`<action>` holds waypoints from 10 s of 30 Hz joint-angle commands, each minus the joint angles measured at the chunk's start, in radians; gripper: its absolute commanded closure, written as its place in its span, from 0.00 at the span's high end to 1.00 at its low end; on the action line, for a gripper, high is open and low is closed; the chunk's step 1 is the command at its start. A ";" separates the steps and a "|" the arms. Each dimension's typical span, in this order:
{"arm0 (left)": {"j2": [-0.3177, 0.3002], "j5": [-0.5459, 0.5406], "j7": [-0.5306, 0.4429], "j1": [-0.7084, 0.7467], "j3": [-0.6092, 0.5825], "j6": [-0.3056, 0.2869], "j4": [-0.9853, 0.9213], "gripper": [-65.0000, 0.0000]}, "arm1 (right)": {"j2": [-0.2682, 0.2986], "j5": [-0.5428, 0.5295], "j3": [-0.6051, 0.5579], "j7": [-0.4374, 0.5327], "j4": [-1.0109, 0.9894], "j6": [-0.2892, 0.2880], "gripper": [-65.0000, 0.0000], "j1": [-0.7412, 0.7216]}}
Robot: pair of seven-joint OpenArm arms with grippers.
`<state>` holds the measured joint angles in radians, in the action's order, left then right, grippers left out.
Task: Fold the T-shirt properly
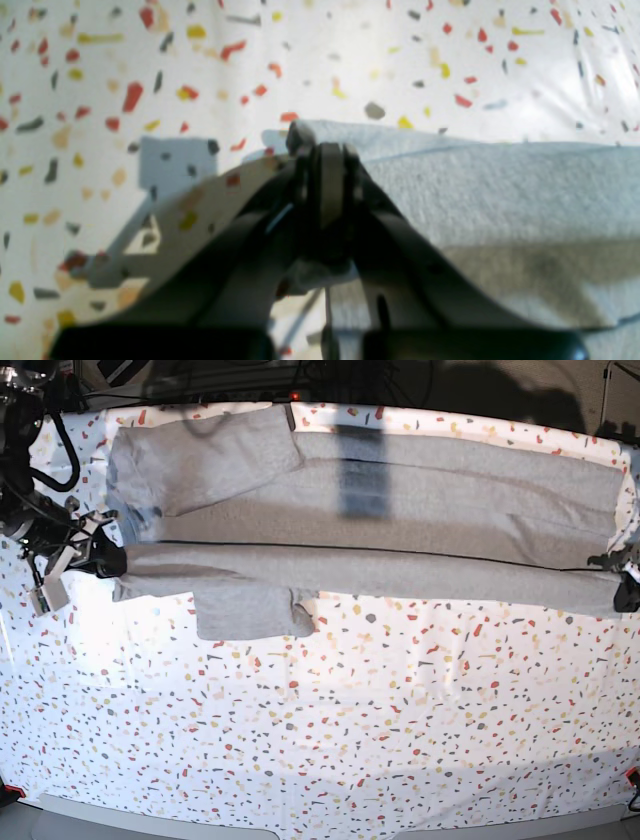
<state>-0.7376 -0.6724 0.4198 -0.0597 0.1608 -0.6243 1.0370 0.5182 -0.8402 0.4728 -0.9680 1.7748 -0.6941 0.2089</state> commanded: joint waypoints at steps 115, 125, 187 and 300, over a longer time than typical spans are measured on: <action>0.288 0.201 -0.159 0.373 0.218 0.041 0.512 0.48 | -0.208 0.318 -0.507 -0.123 -0.701 -0.004 0.00 -0.615; 0.288 0.201 -0.159 0.373 0.218 0.041 0.512 0.48 | -0.202 0.153 -0.507 -0.333 -0.331 -0.004 0.00 -0.534; 0.238 0.050 -0.103 0.434 0.479 0.040 0.398 0.48 | -0.208 0.067 -0.304 -0.197 0.247 -0.004 0.41 -0.056; 0.474 0.023 0.204 0.385 -0.154 0.401 0.830 0.00 | -0.325 0.257 -0.345 0.067 0.047 -0.004 0.41 -0.230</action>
<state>-0.2584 -0.6331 0.6502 0.3340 0.0040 -0.2153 1.8496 0.1886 -0.5663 0.1242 -0.9237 1.8065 -0.6933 -0.0051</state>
